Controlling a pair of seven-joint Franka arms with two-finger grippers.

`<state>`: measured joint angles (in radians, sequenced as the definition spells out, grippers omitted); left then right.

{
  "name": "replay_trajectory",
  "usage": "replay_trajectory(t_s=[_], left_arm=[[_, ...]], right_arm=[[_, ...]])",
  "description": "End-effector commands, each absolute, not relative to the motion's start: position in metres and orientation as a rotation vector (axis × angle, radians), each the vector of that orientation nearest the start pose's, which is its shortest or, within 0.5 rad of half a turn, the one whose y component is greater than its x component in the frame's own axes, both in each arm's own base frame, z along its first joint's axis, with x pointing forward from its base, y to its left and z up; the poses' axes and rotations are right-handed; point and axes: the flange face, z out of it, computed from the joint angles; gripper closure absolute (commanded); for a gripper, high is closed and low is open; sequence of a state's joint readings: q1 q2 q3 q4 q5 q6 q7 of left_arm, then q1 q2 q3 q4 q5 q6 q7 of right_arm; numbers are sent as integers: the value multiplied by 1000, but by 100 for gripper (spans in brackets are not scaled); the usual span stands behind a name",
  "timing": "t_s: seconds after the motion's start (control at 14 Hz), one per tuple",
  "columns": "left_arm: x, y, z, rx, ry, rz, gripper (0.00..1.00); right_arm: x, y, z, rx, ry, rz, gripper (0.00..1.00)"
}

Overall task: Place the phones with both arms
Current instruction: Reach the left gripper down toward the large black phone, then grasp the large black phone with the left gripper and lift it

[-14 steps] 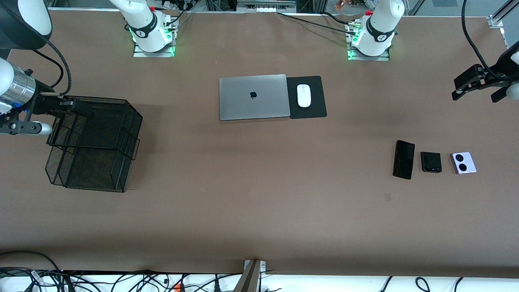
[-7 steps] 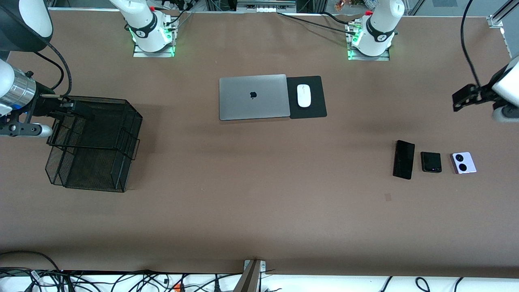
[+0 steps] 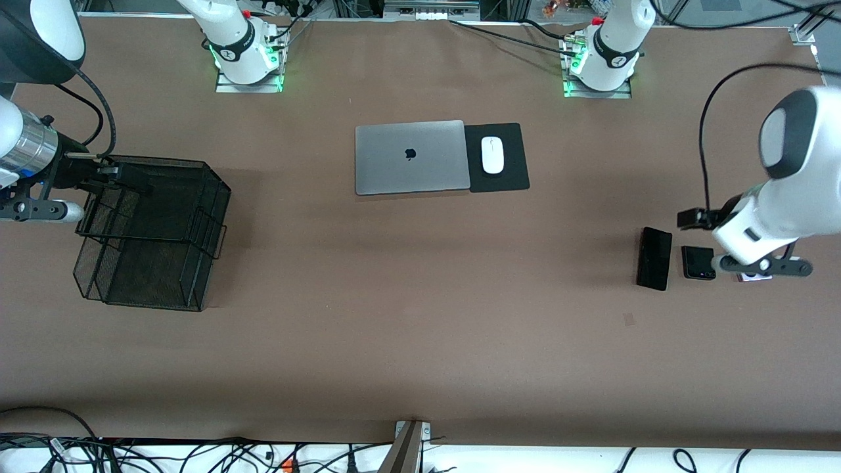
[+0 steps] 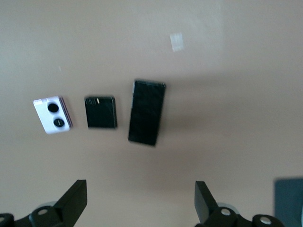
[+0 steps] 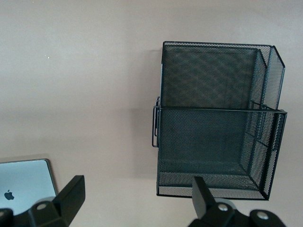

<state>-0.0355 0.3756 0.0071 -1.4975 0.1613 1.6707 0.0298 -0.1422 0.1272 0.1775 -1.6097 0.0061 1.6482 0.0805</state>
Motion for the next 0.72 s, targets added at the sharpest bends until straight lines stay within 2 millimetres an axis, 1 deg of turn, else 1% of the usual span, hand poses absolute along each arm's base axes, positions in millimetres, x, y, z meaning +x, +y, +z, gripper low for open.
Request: replay_trajectory(t_s=[0.0,0.07,0.14,0.29,0.43,0.5,0.64], left_arm=[[668,-3,420,-2927,238,271,0],[669,3,402,-2927,294,286,0],[668,7,384,-2933,366,265,0],[660,16,342,-2945,429,226,0],[648,23,303,-2956,446,179,0],[640,22,283,-2958,478,175,0],[624,26,251,-2968,504,159,0]], right_arm=[[592,15,543,-3102,80,124,0],[592,16,543,-3102,76,124,0],[592,16,543,-3103,78,124,0],[592,16,543,-3103,78,124,0],[592,16,543,-3102,78,124,0],[592,16,543,-3102,78,124,0],[592,15,543,-3102,80,124,0]])
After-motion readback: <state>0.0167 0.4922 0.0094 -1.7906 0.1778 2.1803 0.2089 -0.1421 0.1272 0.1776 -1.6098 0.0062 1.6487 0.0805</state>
